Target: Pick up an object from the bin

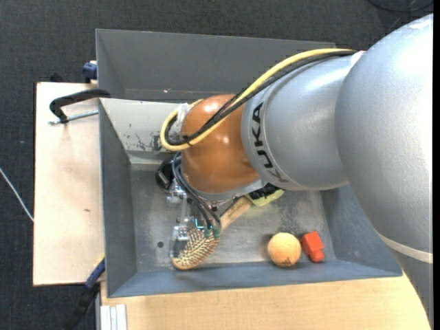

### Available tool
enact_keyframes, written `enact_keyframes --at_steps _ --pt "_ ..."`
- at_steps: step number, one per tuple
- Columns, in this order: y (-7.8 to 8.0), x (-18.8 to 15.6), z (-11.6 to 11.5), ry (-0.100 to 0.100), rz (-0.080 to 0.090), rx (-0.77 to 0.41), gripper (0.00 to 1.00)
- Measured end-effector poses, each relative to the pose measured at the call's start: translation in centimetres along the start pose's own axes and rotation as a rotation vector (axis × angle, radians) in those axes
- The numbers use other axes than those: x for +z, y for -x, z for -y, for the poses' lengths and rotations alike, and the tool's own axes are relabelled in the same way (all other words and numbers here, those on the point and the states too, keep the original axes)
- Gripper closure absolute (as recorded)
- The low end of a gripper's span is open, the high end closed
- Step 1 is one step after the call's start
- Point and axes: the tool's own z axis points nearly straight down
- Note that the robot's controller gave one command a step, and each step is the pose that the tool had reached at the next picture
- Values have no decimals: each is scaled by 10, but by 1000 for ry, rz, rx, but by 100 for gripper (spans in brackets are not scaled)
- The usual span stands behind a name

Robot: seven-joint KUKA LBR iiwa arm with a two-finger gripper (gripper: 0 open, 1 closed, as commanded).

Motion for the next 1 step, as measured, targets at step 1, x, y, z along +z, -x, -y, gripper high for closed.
enact_keyframes --at_steps 1 --pt "2 -4 1 2 8 3 0"
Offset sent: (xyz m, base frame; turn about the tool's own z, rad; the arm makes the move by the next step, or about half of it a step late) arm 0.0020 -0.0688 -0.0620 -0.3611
